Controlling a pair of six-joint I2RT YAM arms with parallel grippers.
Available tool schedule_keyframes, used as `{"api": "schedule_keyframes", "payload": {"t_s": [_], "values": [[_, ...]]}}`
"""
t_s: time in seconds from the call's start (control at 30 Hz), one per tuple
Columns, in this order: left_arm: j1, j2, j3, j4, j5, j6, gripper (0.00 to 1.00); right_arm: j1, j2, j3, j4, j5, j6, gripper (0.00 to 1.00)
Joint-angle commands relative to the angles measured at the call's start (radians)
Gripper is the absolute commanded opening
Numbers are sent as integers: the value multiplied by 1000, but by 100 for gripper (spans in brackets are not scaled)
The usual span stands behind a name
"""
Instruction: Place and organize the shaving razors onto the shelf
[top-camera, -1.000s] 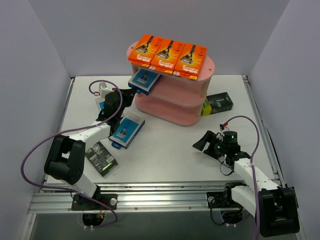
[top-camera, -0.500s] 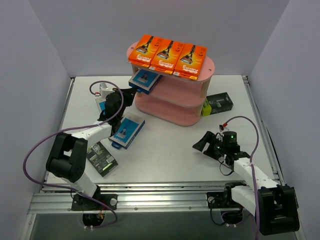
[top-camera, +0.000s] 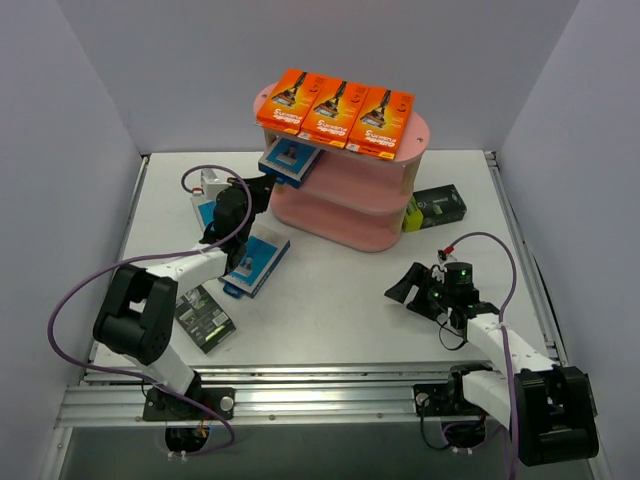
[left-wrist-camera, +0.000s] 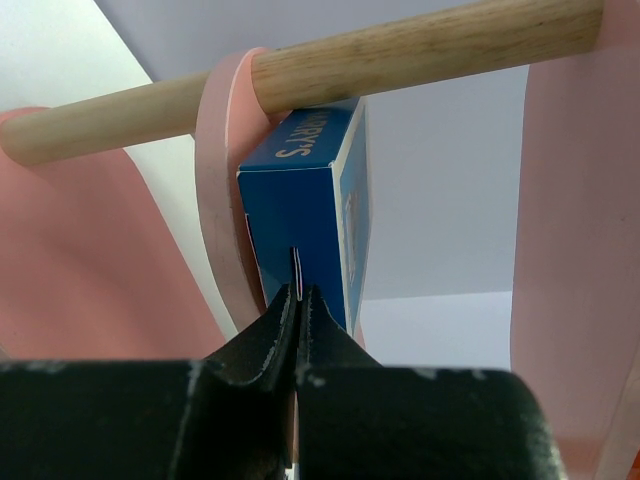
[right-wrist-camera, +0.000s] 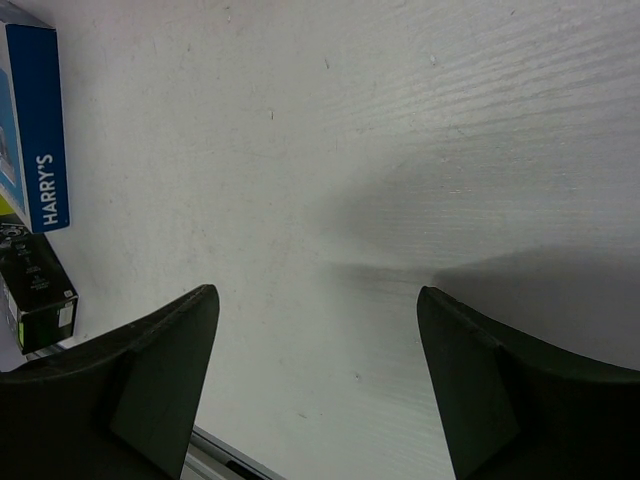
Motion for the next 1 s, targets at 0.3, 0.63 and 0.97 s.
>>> {"api": "schedule_keyframes", "payload": {"t_s": [0.3,0.63,0.97], "values": [[-12,13,-32,135,-84,-24,2,-6,12,38,26,-19,-21,76],[-21,44,-39,174,-89,-36,2,-6,17,38,29,-19,-21,76],[-26,41,-58,192,-102,-35,2,-6,17,37,32,-19,-21,76]]}}
